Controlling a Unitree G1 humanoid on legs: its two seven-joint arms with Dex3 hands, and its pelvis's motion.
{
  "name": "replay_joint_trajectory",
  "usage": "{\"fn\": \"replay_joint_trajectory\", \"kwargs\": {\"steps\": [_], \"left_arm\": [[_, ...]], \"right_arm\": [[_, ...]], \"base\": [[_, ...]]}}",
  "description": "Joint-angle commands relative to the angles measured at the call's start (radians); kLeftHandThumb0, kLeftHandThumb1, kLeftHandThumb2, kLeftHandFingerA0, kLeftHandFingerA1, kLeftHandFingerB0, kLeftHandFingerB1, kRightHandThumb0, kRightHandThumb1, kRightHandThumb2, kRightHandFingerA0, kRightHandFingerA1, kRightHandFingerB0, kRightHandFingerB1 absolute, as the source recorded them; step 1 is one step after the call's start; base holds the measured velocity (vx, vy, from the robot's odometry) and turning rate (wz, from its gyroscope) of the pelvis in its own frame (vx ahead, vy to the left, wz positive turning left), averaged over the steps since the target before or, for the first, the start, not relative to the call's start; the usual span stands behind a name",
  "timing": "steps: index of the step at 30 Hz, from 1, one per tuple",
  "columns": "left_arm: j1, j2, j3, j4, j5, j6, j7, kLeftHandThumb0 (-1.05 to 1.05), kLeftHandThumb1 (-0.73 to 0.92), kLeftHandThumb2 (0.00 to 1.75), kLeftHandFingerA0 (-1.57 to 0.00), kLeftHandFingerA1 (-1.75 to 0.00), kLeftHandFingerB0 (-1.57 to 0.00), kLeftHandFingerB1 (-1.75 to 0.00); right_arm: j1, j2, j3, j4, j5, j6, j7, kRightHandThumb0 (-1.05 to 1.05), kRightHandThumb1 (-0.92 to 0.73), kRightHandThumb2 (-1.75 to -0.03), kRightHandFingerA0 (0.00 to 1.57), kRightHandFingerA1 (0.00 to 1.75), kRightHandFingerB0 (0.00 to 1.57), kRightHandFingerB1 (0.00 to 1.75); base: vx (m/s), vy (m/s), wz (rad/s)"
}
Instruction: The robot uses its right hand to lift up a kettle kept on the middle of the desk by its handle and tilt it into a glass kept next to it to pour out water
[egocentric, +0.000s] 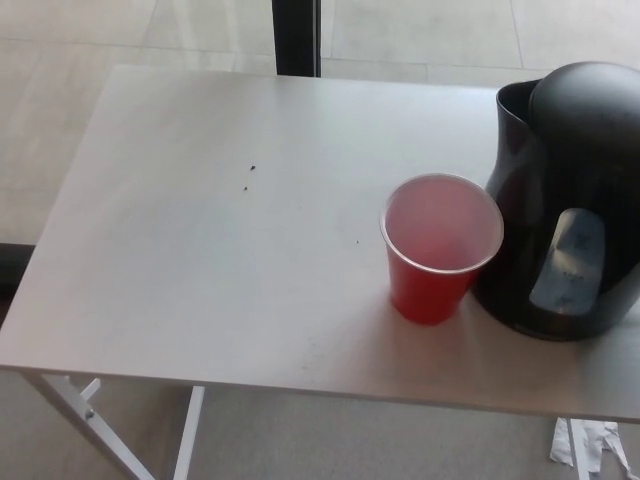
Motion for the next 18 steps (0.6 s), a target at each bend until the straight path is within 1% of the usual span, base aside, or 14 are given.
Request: {"fn": "replay_joint_trajectory", "kwargs": {"steps": [1,2,3,4,5,6,8,9,11,12,13,16,17,18], "left_arm": [[0.013,-0.002,0.007,0.006,-0.008,-0.017,-0.001,-0.34,-0.24,0.75,-0.57,-0.71,-0.50,-0.87],[0.008,-0.005,0.005,0.009,-0.006,-0.014,0.006,-1.05,0.24,1.07,-0.63,-0.48,-0.27,-1.28],[-0.001,-0.004,0.005,0.031,-0.005,-0.025,0.001,-1.05,0.27,1.05,-0.62,-0.49,-0.29,-1.20],[-0.006,-0.006,0.003,0.035,-0.004,-0.027,0.001,-1.05,0.27,1.05,-0.62,-0.49,-0.29,-1.20],[-0.005,-0.007,0.005,0.033,-0.007,-0.027,0.000,-1.05,0.26,1.07,-0.62,-0.49,-0.28,-1.23],[-0.002,-0.006,0.002,0.029,-0.002,-0.032,0.004,-1.05,0.29,1.08,-0.62,-0.50,-0.31,-1.19],[0.001,-0.001,-0.002,0.027,0.007,-0.038,0.008,-1.05,0.26,1.09,-0.64,-0.48,-0.25,-1.26],[-0.003,-0.003,0.005,0.027,-0.002,-0.028,0.006,-1.05,0.24,1.06,-0.67,-0.51,-0.28,-1.30],[-0.012,-0.008,0.014,0.031,-0.014,-0.015,0.005,-1.05,0.24,1.06,-0.67,-0.51,-0.28,-1.30],[-0.013,-0.009,0.011,0.037,-0.011,-0.014,0.008,-0.35,-0.23,0.76,-0.57,-0.70,-0.54,-0.87],[-0.011,-0.010,0.004,0.041,-0.001,-0.025,0.012,-1.05,0.30,1.06,-0.62,-0.54,-0.33,-1.14],[-0.003,-0.011,-0.005,0.049,0.011,-0.044,0.014,-1.05,0.28,1.08,-0.62,-0.52,-0.30,-1.18],[-0.007,-0.015,0.009,0.053,-0.006,-0.029,0.007,-1.05,0.25,1.05,-0.63,-0.52,-0.30,-1.24],[-0.009,-0.017,0.015,0.055,-0.014,-0.024,0.004,-1.05,0.25,1.05,-0.63,-0.52,-0.30,-1.24]], "right_arm": [[0.136,-0.140,-0.053,-0.164,0.259,0.048,0.334,-0.77,-0.41,-0.79,0.14,0.53,0.00,0.00],[0.148,-0.161,-0.061,-0.168,0.262,0.035,0.348,-0.73,-0.53,-0.56,0.00,0.00,0.00,0.00],[0.170,-0.193,-0.112,-0.167,0.306,0.036,0.391,-0.80,-0.45,-0.79,0.00,0.12,0.00,0.00],[0.172,-0.201,-0.118,-0.167,0.314,0.038,0.396,-0.80,-0.45,-0.79,0.00,0.12,0.00,0.00],[0.191,-0.210,-0.168,-0.180,0.360,0.049,0.421,-0.65,-0.50,-0.57,0.00,0.02,0.00,0.00],[0.208,-0.219,-0.202,-0.188,0.389,0.056,0.440,-0.78,-0.44,-0.79,0.00,0.10,0.00,0.00],[0.231,-0.233,-0.228,-0.193,0.413,0.051,0.460,-0.79,-0.45,-0.82,0.00,0.10,0.00,0.00],[0.274,-0.253,-0.290,-0.193,0.454,0.041,0.501,-0.72,-0.39,-0.73,0.00,0.12,0.00,0.00],[0.314,-0.274,-0.356,-0.195,0.505,0.048,0.544,-0.72,-0.39,-0.73,0.00,0.12,0.00,0.00],[0.348,-0.296,-0.397,-0.207,0.515,0.073,0.561,-0.67,-0.38,-0.78,0.00,0.24,0.00,0.13],[0.365,-0.310,-0.437,-0.198,0.543,0.092,0.586,-0.67,-0.36,-0.72,0.00,0.15,0.00,0.02],[0.381,-0.333,-0.521,-0.153,0.635,0.145,0.647,-0.62,-0.33,-0.71,0.00,0.21,0.00,0.09],[0.393,-0.347,-0.570,-0.087,0.643,0.107,0.657,-0.69,-0.39,-0.75,0.06,0.45,0.02,0.32],[0.399,-0.353,-0.592,-0.058,0.648,0.091,0.663,-0.69,-0.39,-0.75,0.06,0.45,0.02,0.32]], "base": [[0.00,0.000,0.00],[0.00,0.000,0.00],[0.00,0.000,0.00],[0.00,0.000,0.00],[0.00,0.000,0.00],[0.00,0.000,0.00],[0.00,0.000,0.00],[0.00,0.000,0.00],[0.00,0.000,0.00],[0.00,0.000,0.00],[0.00,0.000,0.00],[0.00,0.000,0.00],[0.00,0.000,0.00],[0.00,0.000,0.00]]}}
